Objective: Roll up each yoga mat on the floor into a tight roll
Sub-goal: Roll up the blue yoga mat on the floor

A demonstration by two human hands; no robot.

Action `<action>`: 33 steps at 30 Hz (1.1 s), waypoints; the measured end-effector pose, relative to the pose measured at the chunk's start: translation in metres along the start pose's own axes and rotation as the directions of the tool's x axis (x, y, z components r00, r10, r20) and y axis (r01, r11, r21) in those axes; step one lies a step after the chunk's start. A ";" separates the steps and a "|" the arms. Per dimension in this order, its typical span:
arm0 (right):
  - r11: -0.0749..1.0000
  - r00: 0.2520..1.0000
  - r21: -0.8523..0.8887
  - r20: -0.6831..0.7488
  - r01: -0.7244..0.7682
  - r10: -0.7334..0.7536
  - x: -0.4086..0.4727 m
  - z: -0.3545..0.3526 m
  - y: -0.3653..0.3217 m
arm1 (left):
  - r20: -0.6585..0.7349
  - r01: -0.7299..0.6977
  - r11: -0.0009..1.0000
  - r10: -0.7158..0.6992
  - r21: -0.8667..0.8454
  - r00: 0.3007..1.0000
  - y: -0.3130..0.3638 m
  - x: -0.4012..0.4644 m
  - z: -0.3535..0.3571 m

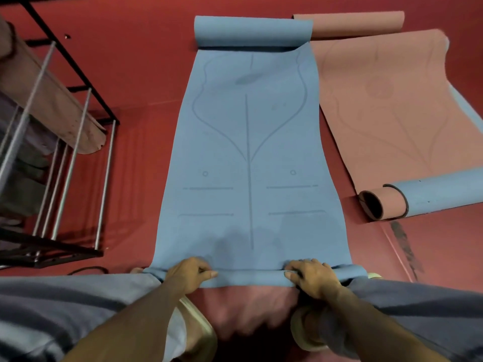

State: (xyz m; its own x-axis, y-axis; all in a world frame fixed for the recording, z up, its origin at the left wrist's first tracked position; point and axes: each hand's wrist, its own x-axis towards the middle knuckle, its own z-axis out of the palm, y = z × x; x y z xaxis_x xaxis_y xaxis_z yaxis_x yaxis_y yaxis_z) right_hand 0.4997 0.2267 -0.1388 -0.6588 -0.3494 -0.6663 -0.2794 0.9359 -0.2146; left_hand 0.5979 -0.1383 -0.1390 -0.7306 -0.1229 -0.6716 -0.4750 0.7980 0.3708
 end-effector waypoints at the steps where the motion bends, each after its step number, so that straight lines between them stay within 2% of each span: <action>1: 1.000 1.000 0.026 0.007 -0.008 0.008 0.003 -0.002 0.000 | 0.012 0.003 1.000 -0.003 0.013 1.000 -0.002 0.004 0.000; 5: 0.993 0.999 0.109 0.006 -0.033 0.032 0.011 -0.005 -0.001 | 0.033 0.023 0.999 -0.024 0.022 0.999 -0.003 0.017 0.002; 10: 0.985 0.996 0.159 -0.039 -0.067 0.074 0.013 -0.004 -0.004 | -0.062 0.121 0.989 -0.127 -0.090 0.990 -0.001 0.017 0.003; 15: 0.989 0.990 0.118 -0.098 -0.093 0.105 0.009 -0.003 -0.011 | -0.142 0.091 0.996 -0.089 0.010 0.986 0.007 0.011 0.004; 18: 0.990 0.978 0.015 -0.155 -0.139 0.139 0.007 -0.004 -0.015 | -0.214 -0.012 0.976 0.059 0.216 0.975 0.017 0.005 0.002; 21: 0.992 0.979 -0.035 -0.168 -0.121 0.114 0.007 -0.007 -0.020 | -0.208 -0.098 0.927 0.183 0.363 0.961 0.018 0.000 0.001; 25: 0.996 0.982 0.011 -0.170 -0.085 0.085 0.008 -0.011 -0.022 | -0.125 -0.155 0.895 0.225 0.418 0.966 0.006 -0.007 0.003; 28: 0.999 0.983 -0.030 -0.182 -0.045 0.039 0.004 -0.011 -0.021 | -0.101 -0.138 0.886 0.203 0.443 0.974 0.007 -0.009 0.000; 33: 0.996 0.978 -0.061 -0.192 0.071 -0.082 -0.002 -0.009 -0.008 | -0.158 -0.047 0.937 0.108 0.346 0.981 0.014 -0.008 -0.008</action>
State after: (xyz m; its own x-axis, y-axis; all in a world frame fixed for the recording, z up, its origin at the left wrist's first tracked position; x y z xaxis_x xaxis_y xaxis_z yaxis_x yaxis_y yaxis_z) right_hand 0.4971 0.2198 -0.1294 -0.7556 -0.4269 -0.4967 -0.3677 0.9041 -0.2177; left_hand 0.5926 -0.1307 -0.1231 -0.8461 -0.1277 -0.5175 -0.2406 0.9578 0.1572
